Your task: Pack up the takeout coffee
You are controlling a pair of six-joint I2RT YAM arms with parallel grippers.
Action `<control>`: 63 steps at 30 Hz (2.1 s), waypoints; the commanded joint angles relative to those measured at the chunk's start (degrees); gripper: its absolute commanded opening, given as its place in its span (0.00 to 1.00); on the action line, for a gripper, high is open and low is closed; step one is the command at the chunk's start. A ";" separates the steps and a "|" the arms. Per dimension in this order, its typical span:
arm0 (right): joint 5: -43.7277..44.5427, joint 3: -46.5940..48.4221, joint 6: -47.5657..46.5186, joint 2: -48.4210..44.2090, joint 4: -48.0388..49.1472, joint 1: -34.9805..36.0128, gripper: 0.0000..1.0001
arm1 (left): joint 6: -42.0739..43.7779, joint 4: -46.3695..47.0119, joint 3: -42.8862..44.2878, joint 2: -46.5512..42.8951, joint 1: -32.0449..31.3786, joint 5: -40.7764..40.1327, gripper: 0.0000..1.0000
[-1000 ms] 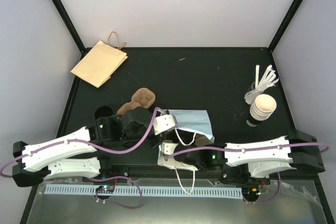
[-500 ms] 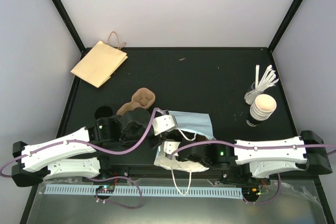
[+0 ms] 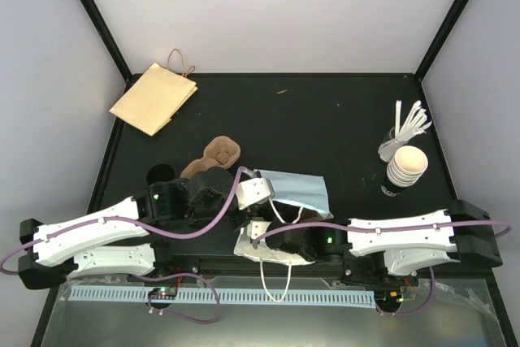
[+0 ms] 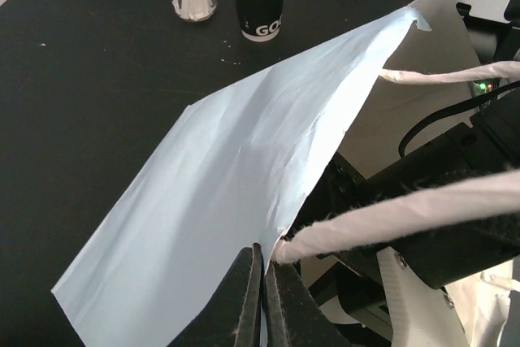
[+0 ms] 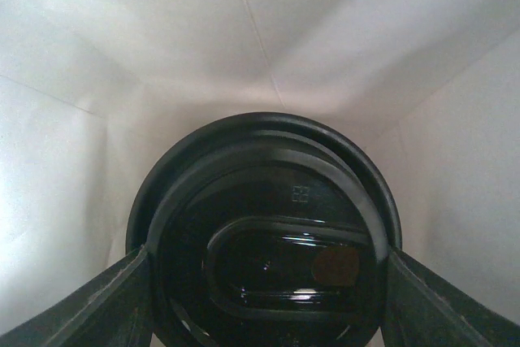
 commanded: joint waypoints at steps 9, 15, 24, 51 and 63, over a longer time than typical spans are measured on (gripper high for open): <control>5.14 -2.63 -0.25 -0.02 -0.70 -0.19 0.56 | -1.36 1.64 1.49 -1.05 -0.44 1.91 0.02; 7.96 -3.04 -1.15 -0.79 0.85 -0.19 0.56 | -1.35 1.94 1.22 -0.72 -0.52 2.28 0.02; 3.16 -0.81 1.75 2.04 -5.27 -0.24 0.56 | -1.40 1.92 0.74 -0.90 -0.53 1.83 0.02; 5.96 0.40 7.06 -1.32 -13.27 -0.26 0.55 | -0.65 0.42 1.21 0.33 -0.53 -1.64 0.02; 2.16 0.23 5.97 2.90 -12.20 -1.44 0.56 | -1.62 1.46 1.75 0.35 -0.53 0.61 0.02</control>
